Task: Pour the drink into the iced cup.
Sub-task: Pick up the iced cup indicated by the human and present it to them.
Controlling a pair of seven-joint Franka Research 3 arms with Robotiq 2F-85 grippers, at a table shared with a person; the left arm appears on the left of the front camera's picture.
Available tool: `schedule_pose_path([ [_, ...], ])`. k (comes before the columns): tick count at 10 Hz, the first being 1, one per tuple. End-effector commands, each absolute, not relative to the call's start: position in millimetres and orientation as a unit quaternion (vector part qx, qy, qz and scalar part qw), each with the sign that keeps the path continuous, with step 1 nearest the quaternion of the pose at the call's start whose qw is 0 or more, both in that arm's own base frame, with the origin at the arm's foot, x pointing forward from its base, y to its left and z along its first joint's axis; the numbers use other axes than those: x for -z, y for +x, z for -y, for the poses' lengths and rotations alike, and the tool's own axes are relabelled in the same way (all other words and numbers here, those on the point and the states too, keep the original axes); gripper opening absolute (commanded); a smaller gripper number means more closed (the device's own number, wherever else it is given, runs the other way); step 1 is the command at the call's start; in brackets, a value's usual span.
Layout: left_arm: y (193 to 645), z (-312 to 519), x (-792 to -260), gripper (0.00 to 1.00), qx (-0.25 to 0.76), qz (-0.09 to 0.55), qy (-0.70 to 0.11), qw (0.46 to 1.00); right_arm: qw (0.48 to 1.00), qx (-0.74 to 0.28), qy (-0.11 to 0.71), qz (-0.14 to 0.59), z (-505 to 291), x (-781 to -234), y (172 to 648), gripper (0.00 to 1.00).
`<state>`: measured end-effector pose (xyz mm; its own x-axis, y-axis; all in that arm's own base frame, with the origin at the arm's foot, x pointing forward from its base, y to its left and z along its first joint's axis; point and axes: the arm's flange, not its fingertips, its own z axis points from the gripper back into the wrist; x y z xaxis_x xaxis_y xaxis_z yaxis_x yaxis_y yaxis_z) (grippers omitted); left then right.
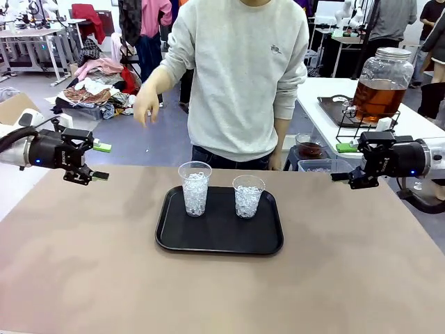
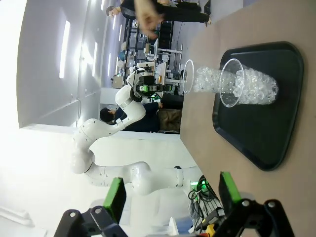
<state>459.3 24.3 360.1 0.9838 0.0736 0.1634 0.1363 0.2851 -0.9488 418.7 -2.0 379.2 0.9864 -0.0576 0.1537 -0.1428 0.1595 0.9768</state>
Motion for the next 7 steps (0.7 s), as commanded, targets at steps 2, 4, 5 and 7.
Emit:
schedule_pose_path([
  [2, 457.2, -24.3, -362.2, 1.0, 0.022, 0.088, -0.596, 0.798, 0.758, -0.026, 0.647, 0.079, 2.5, -379.2, 418.1, 1.0],
  [4, 457.2, -24.3, -362.2, 1.0, 0.022, 0.088, -0.596, 0.798, 0.758, -0.026, 0.647, 0.079, 2.5, -379.2, 418.1, 1.0],
  [5, 457.2, -24.3, -362.2, 1.0, 0.022, 0.088, -0.596, 0.798, 0.758, -0.026, 0.647, 0.079, 2.5, -379.2, 418.1, 1.0],
  [7, 457.2, -24.3, -362.2, 1.0, 0.022, 0.088, -0.596, 0.798, 0.758, -0.026, 0.647, 0.079, 2.5, -379.2, 418.1, 1.0],
])
